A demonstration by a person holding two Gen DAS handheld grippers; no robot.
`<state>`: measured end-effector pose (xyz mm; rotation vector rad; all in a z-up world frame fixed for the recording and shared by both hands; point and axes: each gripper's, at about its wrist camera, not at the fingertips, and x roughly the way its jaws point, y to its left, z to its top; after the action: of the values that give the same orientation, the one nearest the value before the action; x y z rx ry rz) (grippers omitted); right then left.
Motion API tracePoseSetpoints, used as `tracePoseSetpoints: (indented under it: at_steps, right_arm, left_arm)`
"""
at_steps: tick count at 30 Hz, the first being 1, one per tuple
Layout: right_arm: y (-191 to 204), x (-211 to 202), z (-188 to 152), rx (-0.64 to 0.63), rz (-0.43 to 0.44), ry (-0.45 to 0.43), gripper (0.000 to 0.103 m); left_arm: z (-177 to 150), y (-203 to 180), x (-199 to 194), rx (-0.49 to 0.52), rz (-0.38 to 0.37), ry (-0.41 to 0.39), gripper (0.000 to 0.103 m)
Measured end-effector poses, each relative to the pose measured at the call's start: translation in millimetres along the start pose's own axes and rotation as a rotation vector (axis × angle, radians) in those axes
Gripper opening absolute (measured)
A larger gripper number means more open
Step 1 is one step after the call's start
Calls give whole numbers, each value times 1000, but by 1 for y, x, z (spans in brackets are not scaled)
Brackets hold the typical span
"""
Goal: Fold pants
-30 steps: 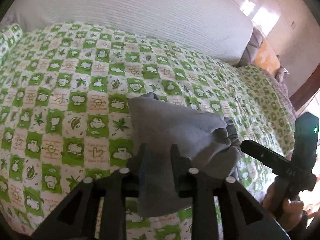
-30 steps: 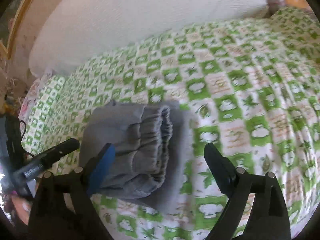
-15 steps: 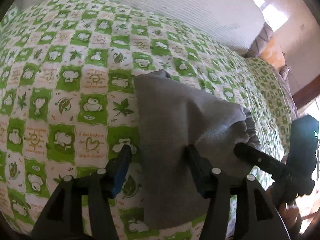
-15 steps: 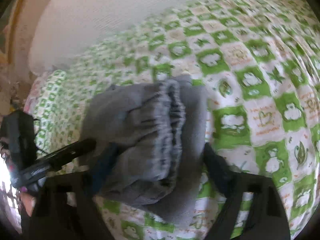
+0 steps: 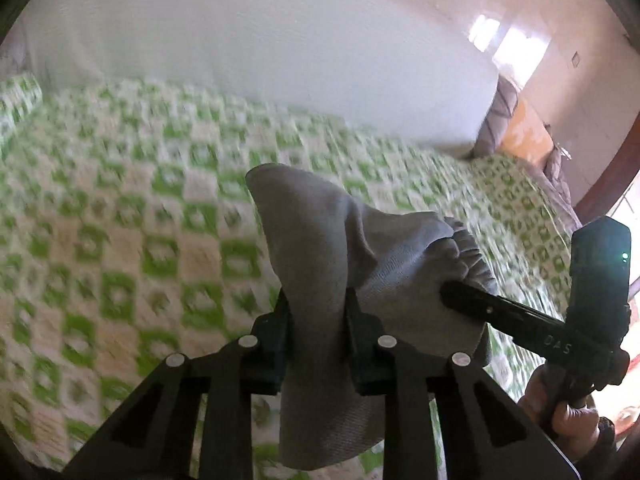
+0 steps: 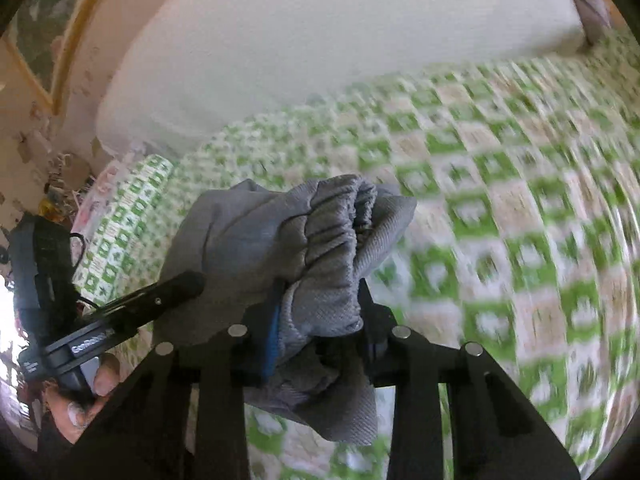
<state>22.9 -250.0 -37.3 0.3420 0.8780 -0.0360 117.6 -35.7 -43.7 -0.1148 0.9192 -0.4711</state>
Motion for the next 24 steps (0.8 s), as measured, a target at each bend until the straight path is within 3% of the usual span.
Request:
tracePoseSetpoints:
  at_steps: [4, 9, 11, 15, 18, 20, 22, 24]
  right_arm:
    - [11, 32, 30, -19, 7, -9, 34]
    - [-17, 91, 31, 11, -118, 101, 36]
    - [-24, 95, 26, 10, -123, 104, 60]
    - [-22, 65, 32, 14, -118, 74, 68]
    - [-5, 41, 43, -54, -63, -37, 68]
    - [10, 36, 49, -90, -19, -60, 68]
    - [22, 46, 49, -126, 38, -35, 68]
    - [22, 70, 45, -144, 19, 31, 68]
  left_arm:
    - [31, 21, 9, -11, 45, -10, 23]
    - [24, 43, 87, -29, 87, 126, 23]
    - [16, 47, 100, -7, 122, 134, 25]
    - [28, 55, 64, -18, 26, 109, 25]
    - [30, 41, 46, 57, 78, 75, 25]
    - [33, 31, 47, 85, 90, 81, 26]
    - [34, 30, 46, 67, 92, 60, 28]
    - [34, 38, 55, 35, 95, 111, 32]
